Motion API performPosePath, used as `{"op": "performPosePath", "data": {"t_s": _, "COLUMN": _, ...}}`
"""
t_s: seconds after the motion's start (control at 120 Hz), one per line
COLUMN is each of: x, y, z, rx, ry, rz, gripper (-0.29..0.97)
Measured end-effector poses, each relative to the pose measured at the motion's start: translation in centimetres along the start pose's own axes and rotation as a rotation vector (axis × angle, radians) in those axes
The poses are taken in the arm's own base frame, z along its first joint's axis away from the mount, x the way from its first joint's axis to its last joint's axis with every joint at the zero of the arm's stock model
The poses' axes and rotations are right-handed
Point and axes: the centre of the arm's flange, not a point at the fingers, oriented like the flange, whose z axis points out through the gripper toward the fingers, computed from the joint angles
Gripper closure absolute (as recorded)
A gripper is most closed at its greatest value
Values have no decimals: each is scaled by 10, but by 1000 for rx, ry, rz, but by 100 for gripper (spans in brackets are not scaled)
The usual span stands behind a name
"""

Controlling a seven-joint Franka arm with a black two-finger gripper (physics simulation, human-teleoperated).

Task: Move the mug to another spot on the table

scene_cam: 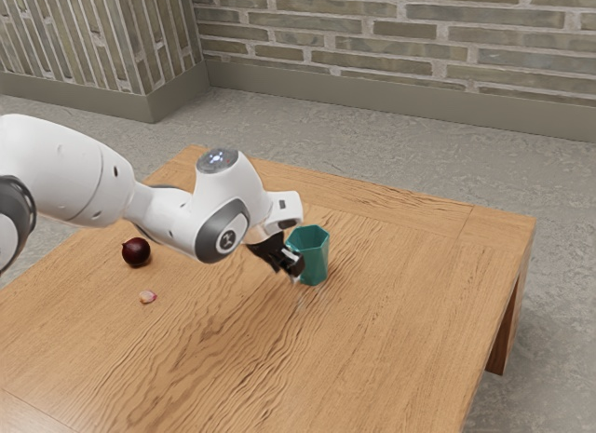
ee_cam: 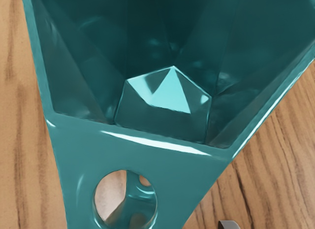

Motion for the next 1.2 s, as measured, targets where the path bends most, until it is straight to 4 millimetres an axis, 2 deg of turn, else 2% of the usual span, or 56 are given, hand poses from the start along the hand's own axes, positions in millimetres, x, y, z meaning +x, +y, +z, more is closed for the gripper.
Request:
{"op": "performPosePath", "data": {"t_s": 0.367, "x": 5, "y": -1, "z": 1, "rx": 3, "ry": 34, "rz": 29, "gripper": 54}}
{"op": "performPosePath", "data": {"t_s": 0.8, "x": 14, "y": -3, "z": -3, "rx": 1, "ry": 154, "rz": 3, "gripper": 63}}
{"op": "performPosePath", "data": {"t_s": 0.867, "x": 18, "y": -3, "z": -12, "rx": 4, "ry": 192, "rz": 1, "gripper": 64}}
{"op": "performPosePath", "data": {"t_s": 0.933, "x": 22, "y": -3, "z": -29, "rx": 7, "ry": 233, "rz": 0, "gripper": 65}}
{"op": "performPosePath", "data": {"t_s": 1.025, "x": 18, "y": -5, "z": -50, "rx": 12, "ry": 267, "rz": -2, "gripper": 66}}
{"op": "performPosePath", "data": {"t_s": 1.133, "x": 0, "y": -12, "z": -71, "rx": 21, "ry": 278, "rz": -13, "gripper": 67}}
{"op": "performPosePath", "data": {"t_s": 1.2, "x": -14, "y": -26, "z": -75, "rx": 33, "ry": 268, "rz": -35, "gripper": 67}}
